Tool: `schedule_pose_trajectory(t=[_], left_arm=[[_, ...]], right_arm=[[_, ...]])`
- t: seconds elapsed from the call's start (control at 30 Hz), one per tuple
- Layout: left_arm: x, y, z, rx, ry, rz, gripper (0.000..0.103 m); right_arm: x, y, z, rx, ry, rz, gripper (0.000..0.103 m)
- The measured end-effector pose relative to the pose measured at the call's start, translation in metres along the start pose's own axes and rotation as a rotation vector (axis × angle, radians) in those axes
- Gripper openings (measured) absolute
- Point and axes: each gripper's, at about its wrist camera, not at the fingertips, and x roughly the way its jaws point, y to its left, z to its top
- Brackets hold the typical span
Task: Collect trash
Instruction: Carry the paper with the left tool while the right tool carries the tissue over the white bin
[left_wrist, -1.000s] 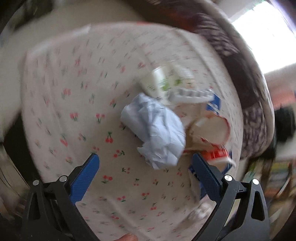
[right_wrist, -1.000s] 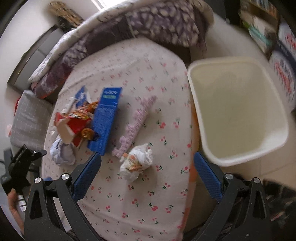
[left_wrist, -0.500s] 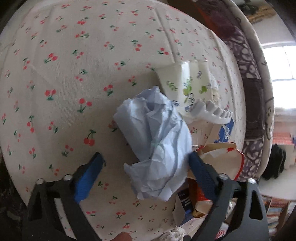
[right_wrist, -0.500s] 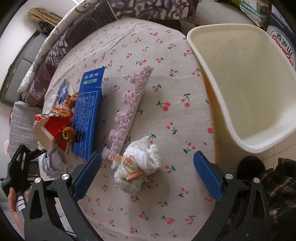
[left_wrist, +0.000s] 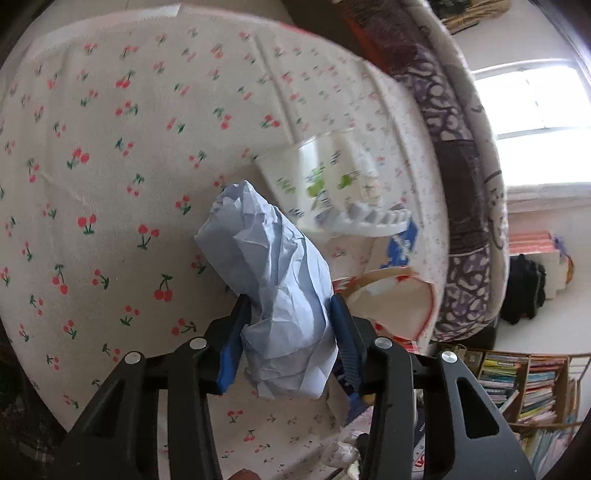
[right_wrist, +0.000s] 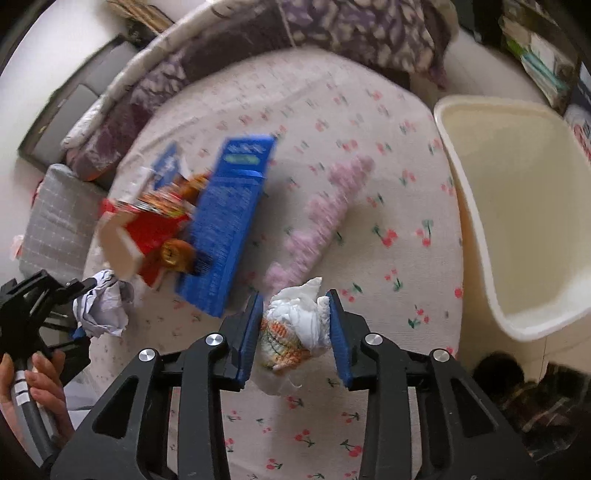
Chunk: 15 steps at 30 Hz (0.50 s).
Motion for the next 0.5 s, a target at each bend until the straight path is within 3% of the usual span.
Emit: schedule_pose_trajectory(t=[0.23,0.5], left_arm=[[-0.040,-0.048,-0.011,0.215,-0.158,-0.013,0.044],[-0.074,-0.116,-0.061,0.554,-0.392,0.037,0.044]], right_arm=[[-0.049,0.029,0.023,-0.125,-0.158,0.015,0.033],[-0.105,0.039,0.056,-0.222,-0.338,-0.032,0.033]])
